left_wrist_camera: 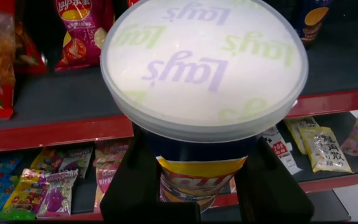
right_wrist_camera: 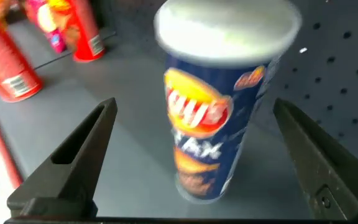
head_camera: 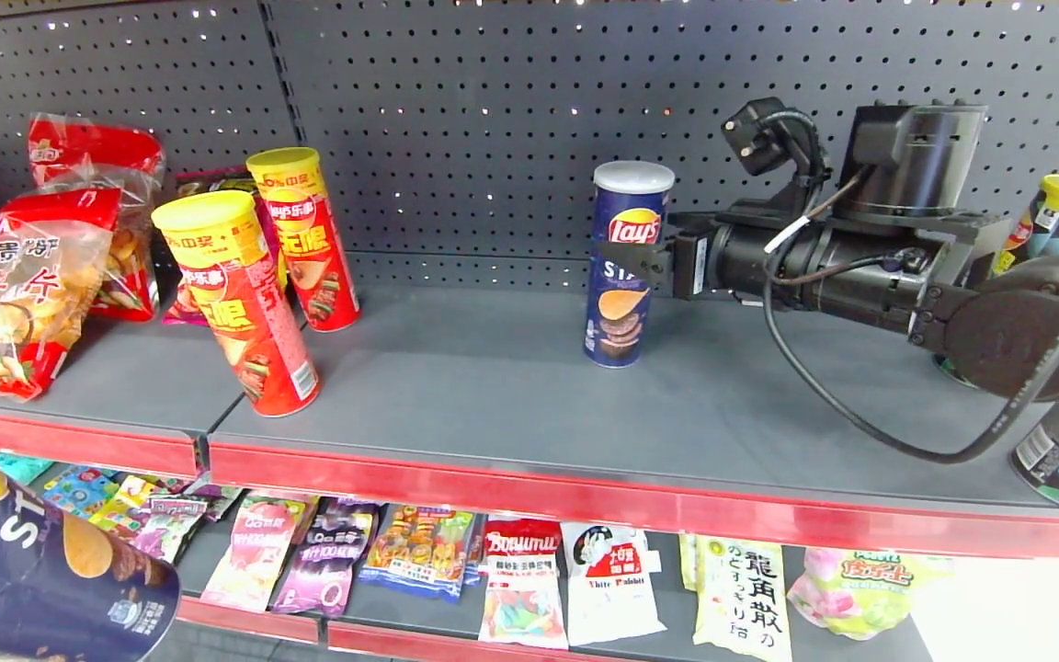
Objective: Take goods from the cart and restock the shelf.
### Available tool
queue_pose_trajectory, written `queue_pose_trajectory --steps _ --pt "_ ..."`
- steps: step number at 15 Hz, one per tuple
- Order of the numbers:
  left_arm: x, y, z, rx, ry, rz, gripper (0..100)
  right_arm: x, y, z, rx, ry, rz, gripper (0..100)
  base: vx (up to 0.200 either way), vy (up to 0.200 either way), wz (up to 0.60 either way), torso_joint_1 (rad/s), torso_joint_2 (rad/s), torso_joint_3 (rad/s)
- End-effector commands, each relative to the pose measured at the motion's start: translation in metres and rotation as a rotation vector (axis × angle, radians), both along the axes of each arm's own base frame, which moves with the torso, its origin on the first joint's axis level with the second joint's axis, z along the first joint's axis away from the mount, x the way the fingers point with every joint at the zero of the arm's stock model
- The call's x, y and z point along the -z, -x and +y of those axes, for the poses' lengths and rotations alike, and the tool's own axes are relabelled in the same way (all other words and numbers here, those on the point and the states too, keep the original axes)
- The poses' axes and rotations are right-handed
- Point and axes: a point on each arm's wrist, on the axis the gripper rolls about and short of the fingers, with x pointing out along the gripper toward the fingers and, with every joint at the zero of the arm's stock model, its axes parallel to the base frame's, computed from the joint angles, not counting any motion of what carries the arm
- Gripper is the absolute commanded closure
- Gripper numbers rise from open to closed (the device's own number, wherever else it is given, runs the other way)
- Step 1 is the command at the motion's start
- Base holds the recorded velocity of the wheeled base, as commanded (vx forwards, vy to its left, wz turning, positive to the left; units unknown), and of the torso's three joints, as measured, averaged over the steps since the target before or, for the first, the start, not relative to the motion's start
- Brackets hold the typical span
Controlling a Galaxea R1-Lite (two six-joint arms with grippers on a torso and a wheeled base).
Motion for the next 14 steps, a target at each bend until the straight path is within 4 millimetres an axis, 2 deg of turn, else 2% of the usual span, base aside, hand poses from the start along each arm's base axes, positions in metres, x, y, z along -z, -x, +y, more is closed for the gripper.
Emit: queue_pose_trajectory --steps 1,7,14 --pt "-0.001 0.0 0.0 -0.003 0.0 -0.003 100 0.003 -0.009 0.006 0.015 0.002 0.0 0 0.0 0.0 0.0 0.0 0.0 0.0" --pt "-0.001 0.0 0.0 -0.008 0.0 -0.003 100 0.007 -0.025 0.012 0.019 0.001 -0.005 0 0.0 0.0 0.0 0.0 0.0 0.0" --pt "0.0 -0.001 0.0 -0.006 0.002 0.003 100 0.008 -0.036 0.009 0.03 -0.001 -0.011 0 0.0 0.0 0.0 0.0 0.0 0.0"
